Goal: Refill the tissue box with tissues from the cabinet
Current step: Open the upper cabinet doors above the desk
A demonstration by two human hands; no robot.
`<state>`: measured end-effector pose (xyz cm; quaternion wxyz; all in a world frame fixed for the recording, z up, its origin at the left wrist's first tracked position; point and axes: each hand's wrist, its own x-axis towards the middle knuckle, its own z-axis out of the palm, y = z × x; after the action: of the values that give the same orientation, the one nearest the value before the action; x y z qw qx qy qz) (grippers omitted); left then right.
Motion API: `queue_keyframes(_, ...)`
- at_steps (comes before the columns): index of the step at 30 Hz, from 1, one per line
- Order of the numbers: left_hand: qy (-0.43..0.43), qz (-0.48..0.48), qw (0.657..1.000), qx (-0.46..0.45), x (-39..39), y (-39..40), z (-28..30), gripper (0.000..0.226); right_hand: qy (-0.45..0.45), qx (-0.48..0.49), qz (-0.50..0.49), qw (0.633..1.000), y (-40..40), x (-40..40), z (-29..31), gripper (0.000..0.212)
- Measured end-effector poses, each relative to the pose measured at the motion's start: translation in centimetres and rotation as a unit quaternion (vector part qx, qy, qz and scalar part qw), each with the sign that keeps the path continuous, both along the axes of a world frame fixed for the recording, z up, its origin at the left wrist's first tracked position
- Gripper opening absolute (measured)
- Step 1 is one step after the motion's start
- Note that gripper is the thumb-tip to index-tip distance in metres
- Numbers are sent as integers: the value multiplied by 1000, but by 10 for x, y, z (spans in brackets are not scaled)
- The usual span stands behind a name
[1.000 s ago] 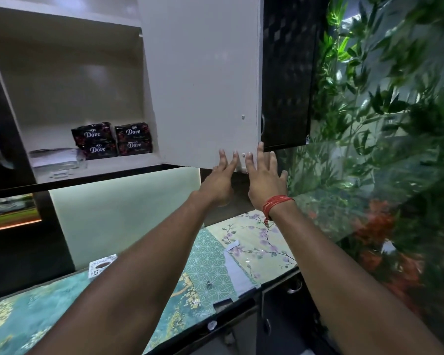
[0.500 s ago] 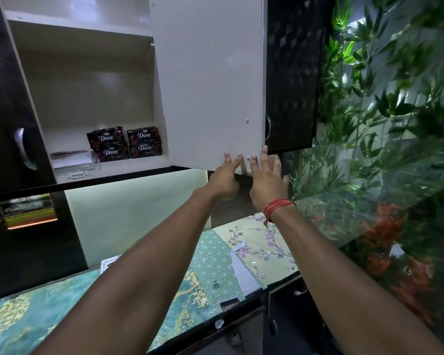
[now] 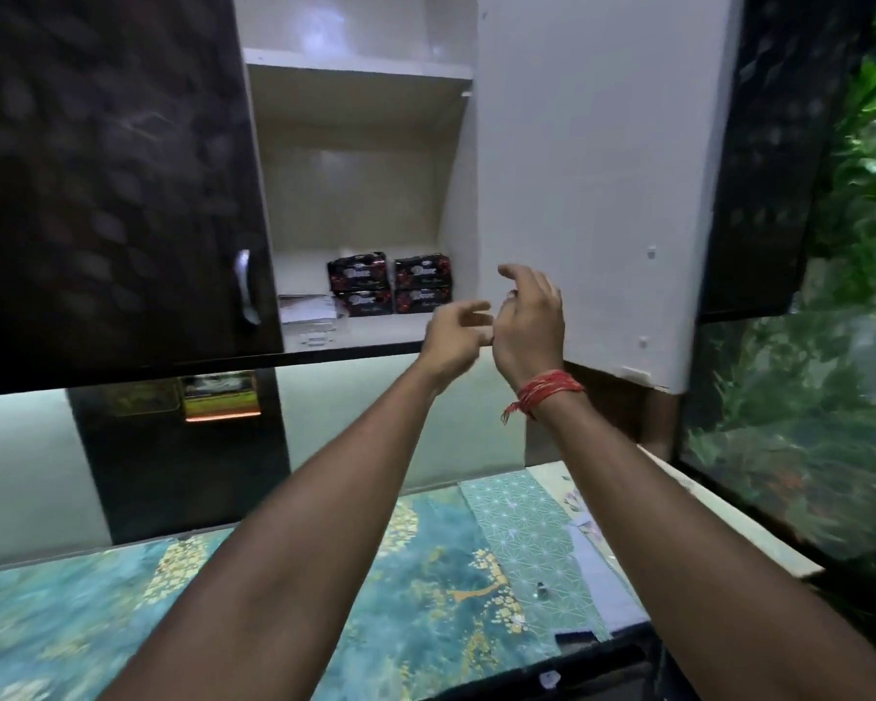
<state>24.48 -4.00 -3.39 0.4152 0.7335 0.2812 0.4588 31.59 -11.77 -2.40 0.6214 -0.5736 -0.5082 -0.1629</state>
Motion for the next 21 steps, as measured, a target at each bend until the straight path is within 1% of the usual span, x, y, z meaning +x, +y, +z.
queue_keyframes(1,-8,61,998,21,-19,18,2,49,27,-13,33,999,20,-11,1,40)
queue_keyframes(2,-19,119,991,52,-38,35,4,48,55,-27,68,996,42,-22,2,38)
queue_keyframes(4,-52,231,963,127,-80,58,14,42,96,-58,134,985,89,-52,5,34)
queue_keyframes(5,-72,284,941,171,-101,68,19,38,108,-72,168,977,113,-69,6,33)
queue_keyframes(6,-92,333,911,224,-122,79,24,36,121,-86,202,968,135,-86,6,31)
queue_keyframes(7,-98,381,877,276,-141,90,29,33,134,-100,234,958,155,-104,7,30)
queue_keyframes(8,-86,423,847,309,-159,100,33,31,147,-114,261,947,173,-120,7,30)
queue_keyframes(9,-62,460,830,309,-173,109,37,28,158,-125,282,938,188,-135,9,31)
queue_keyframes(10,-36,491,825,278,-185,115,42,24,168,-132,297,931,202,-149,10,31)
queue_keyframes(12,6,524,834,175,-203,129,49,25,177,-142,315,921,222,-171,11,32)
queue_keyframes(14,43,518,849,95,-212,141,47,30,182,-161,344,907,235,-185,10,32)
queue_keyframes(16,55,475,875,75,-214,146,39,31,190,-177,382,887,240,-191,8,30)
queue_keyframes(18,59,437,894,74,-214,145,33,27,212,-181,405,871,240,-192,9,30)
queue_keyframes(20,57,428,900,68,-215,142,32,26,212,-179,401,873,235,-190,10,29)
queue_keyframes(21,45,431,899,66,-215,137,31,30,212,-173,397,876,229,-190,8,28)
